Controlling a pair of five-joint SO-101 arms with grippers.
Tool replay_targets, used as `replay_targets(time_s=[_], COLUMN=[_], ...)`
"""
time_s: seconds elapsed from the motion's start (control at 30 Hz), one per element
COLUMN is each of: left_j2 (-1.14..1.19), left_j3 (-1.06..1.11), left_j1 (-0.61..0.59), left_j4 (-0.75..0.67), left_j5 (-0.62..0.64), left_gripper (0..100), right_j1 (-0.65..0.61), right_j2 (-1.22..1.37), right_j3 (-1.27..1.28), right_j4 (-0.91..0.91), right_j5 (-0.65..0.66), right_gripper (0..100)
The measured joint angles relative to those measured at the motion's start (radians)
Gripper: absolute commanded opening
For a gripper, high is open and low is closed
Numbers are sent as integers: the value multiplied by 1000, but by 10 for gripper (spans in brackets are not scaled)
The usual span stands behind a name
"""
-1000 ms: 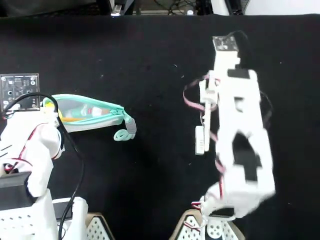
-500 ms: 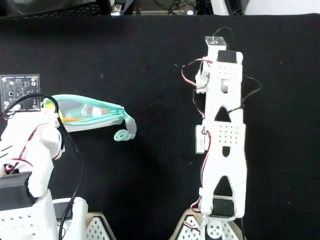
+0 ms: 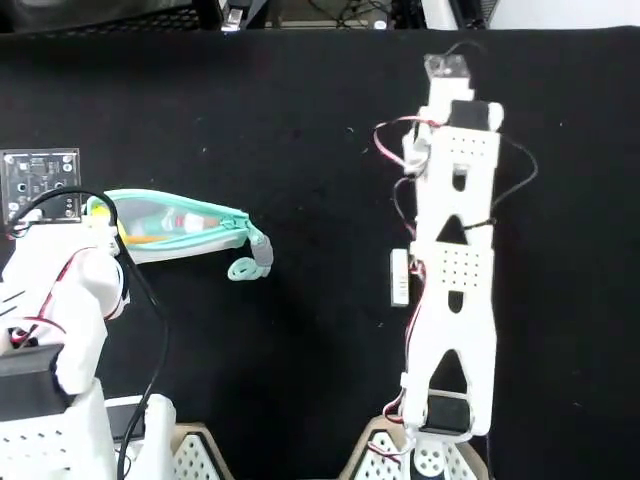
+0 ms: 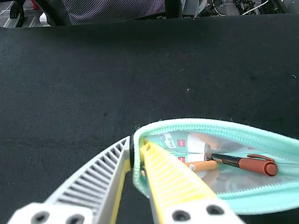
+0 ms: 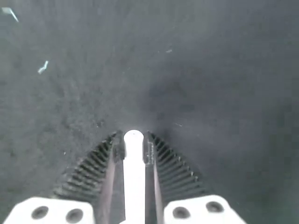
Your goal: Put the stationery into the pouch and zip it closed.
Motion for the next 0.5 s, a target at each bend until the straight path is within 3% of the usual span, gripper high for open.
replay_targets(time_s=[0.27,0.5], left_j2=[0,0], left_j3=[0,0], left_j1=[3,3], left_j4=[0,0], left_j5=[0,0], left_gripper=[30,30], right_j1=[-6,-137], right_j2=[-379,-907], right_j3=[427,964], right_j4=[0,-9], right_j5=[0,0], right_gripper=[11,12])
